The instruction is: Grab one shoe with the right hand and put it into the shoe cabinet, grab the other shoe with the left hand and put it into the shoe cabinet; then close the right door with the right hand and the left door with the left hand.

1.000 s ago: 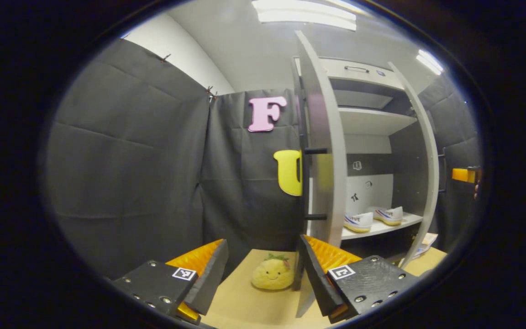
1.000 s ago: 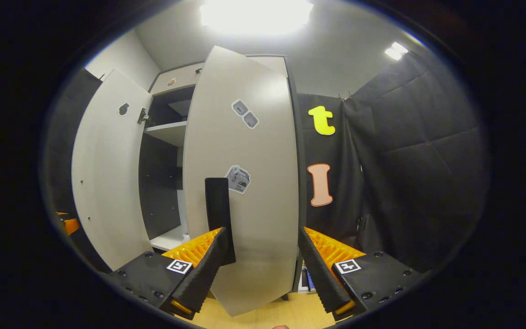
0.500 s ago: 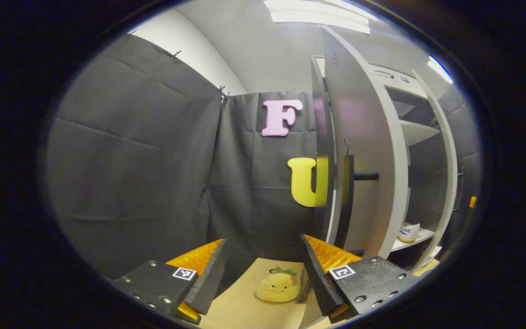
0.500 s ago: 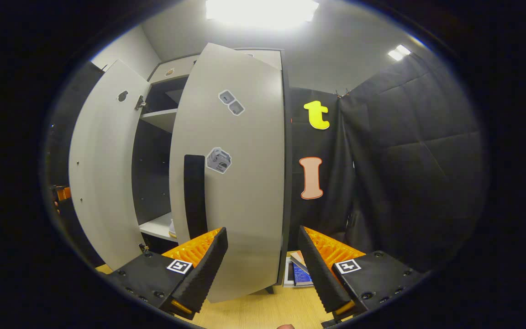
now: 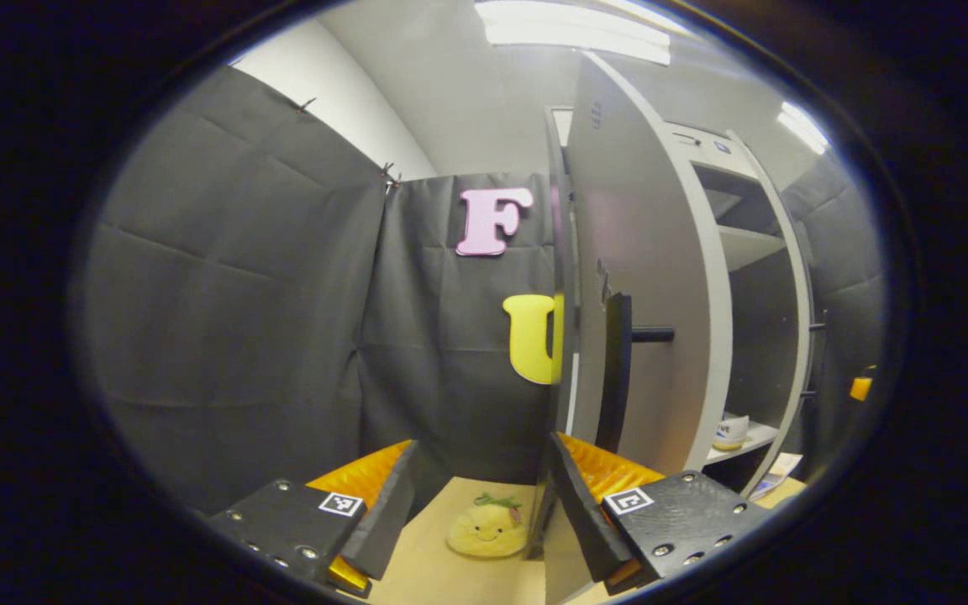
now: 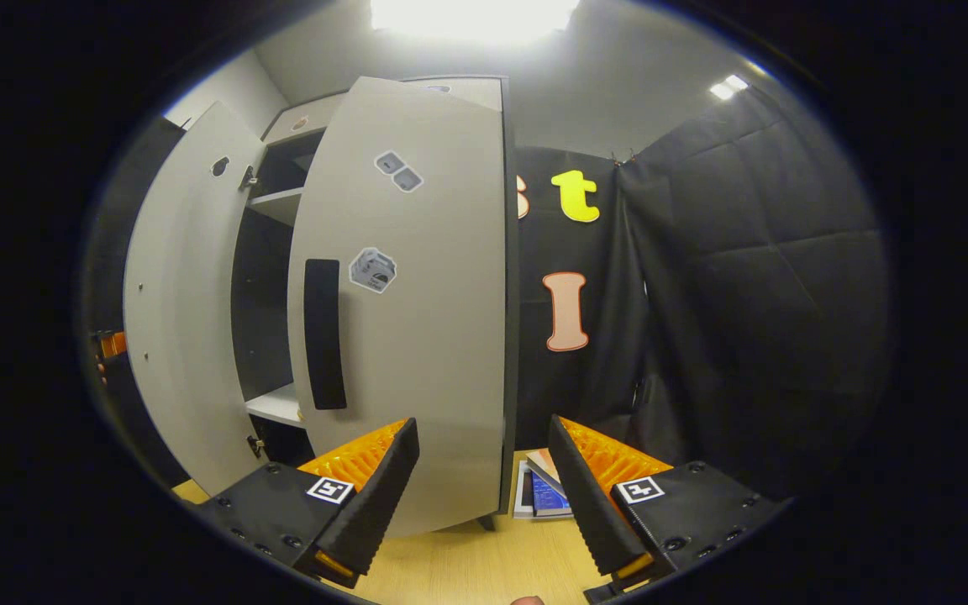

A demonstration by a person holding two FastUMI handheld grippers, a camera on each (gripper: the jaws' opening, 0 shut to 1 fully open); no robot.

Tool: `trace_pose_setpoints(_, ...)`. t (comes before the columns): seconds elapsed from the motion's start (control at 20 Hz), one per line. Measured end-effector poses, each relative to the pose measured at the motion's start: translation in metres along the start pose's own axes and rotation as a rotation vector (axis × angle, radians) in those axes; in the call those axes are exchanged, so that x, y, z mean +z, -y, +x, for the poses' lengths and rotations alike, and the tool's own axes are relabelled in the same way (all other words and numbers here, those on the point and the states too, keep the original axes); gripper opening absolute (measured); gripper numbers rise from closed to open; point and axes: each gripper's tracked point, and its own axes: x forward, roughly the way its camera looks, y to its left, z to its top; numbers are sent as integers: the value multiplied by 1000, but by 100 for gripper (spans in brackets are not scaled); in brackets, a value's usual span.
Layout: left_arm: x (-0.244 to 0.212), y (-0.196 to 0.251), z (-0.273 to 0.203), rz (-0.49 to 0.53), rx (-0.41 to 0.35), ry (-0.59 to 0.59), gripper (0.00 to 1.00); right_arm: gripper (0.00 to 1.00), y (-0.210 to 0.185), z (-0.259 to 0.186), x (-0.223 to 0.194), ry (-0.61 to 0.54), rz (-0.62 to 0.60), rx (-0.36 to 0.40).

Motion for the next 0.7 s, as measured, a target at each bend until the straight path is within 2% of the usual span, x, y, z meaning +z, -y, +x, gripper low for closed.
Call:
trace_pose_setpoints(0.35, 1, 57, -2, -3, -72, 10, 89, 98, 16, -4, -4, 4, -4, 6)
trace_pose_setpoints(0.7, 3, 135, 13, 13, -154, 20, 88, 98, 49, -10, -12, -7, 23, -20)
